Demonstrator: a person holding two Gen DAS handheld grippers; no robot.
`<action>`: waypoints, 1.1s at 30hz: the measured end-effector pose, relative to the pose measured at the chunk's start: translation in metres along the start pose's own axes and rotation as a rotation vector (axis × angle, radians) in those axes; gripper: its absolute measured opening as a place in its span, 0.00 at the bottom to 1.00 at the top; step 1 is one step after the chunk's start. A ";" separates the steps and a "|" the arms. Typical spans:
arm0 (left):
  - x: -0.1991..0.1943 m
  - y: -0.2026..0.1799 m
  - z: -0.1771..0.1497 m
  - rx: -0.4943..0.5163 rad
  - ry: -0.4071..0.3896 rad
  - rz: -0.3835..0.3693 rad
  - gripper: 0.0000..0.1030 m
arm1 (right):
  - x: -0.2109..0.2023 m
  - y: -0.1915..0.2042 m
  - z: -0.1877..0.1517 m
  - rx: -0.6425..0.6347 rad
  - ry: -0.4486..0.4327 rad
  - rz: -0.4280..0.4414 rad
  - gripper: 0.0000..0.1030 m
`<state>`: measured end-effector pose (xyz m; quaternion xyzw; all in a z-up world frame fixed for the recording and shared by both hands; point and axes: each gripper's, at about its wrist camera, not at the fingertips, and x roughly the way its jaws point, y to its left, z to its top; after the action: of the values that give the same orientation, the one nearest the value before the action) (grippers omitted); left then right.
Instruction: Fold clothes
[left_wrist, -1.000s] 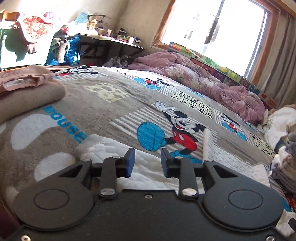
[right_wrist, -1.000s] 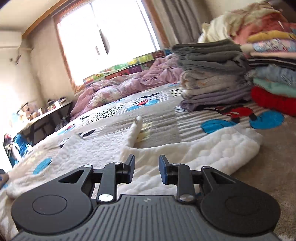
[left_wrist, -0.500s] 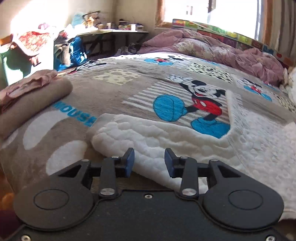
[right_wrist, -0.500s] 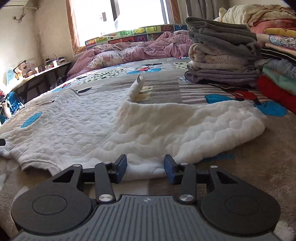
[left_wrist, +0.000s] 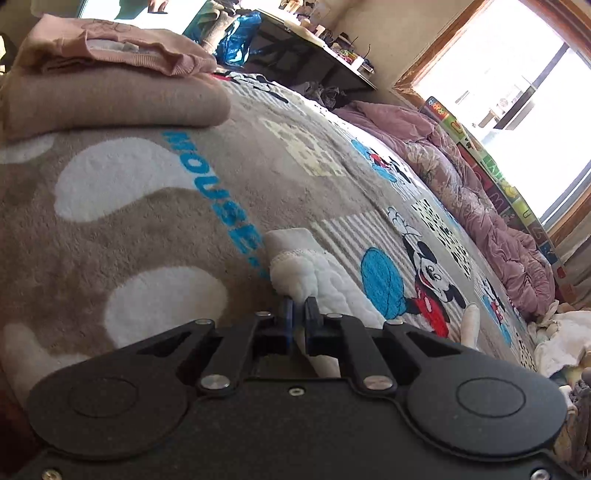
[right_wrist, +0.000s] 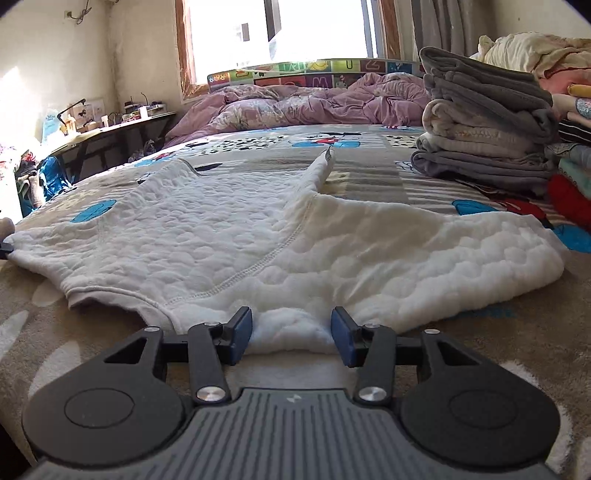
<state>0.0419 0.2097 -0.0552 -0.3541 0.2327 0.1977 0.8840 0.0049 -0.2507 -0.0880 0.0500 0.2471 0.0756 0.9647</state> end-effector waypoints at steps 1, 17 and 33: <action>0.006 0.001 0.000 -0.001 0.010 0.014 0.05 | 0.001 -0.001 -0.003 0.000 0.010 0.004 0.45; 0.014 -0.109 -0.100 0.689 0.163 -0.107 0.38 | 0.004 -0.016 -0.013 0.123 0.031 0.059 0.46; -0.031 -0.140 -0.107 0.740 0.036 -0.196 0.46 | -0.011 -0.028 0.015 0.114 -0.053 0.023 0.45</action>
<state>0.0599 0.0331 -0.0317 -0.0350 0.2690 0.0085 0.9625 0.0057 -0.2813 -0.0732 0.1098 0.2247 0.0713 0.9656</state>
